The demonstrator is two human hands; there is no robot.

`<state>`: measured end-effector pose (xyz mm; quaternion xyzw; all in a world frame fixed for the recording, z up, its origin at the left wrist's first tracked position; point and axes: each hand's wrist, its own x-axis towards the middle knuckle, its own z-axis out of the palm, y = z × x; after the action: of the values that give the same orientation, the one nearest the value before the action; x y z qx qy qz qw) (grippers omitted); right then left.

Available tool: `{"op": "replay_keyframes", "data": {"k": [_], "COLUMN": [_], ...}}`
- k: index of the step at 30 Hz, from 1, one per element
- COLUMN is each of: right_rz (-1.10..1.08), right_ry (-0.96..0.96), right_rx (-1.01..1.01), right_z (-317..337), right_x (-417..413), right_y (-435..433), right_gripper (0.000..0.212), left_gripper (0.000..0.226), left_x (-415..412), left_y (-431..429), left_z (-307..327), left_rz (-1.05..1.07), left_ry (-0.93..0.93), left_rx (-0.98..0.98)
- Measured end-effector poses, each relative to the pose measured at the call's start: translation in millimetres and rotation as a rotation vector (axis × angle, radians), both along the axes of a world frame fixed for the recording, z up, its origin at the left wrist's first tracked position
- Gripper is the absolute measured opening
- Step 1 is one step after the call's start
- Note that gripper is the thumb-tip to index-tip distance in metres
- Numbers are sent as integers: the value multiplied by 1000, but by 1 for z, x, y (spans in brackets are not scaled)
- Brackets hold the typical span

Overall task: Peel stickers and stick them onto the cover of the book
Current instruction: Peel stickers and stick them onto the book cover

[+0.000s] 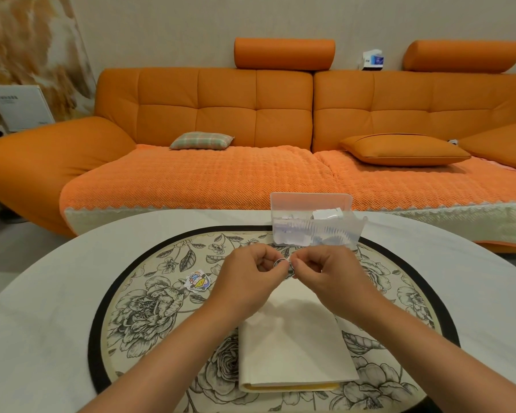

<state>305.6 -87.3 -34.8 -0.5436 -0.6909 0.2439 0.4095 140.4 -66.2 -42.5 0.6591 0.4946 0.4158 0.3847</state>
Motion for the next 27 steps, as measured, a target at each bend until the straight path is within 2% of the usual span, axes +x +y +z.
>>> {"op": "replay_keyframes", "data": {"k": [4, 10, 14, 16, 23, 27], "right_rz": [-6, -28, -73, -105, -167, -175], "right_ry": [-81, 120, 113, 69, -187, -256], "right_rx": [56, -47, -43, -21, 124, 208], "right_z": [-3, -2, -4, -6, -10, -12], "right_x": [0, 0, -2, -3, -4, -4], "right_y": [0, 0, 0, 1, -1, -3], "right_gripper": [33, 30, 28, 26, 17, 13], "left_gripper": [8, 6, 17, 15, 9, 12], "left_x": [2, 1, -2, -1, 6, 5], "left_y": [-1, -2, -5, -6, -11, -11], "left_z": [-2, -1, -2, -2, 0, 4], "left_rz": [10, 55, 156, 151, 94, 71], "left_ry": [-7, -6, 115, 177, -35, -75], "left_rx": [8, 29, 266, 330, -21, -83]}}
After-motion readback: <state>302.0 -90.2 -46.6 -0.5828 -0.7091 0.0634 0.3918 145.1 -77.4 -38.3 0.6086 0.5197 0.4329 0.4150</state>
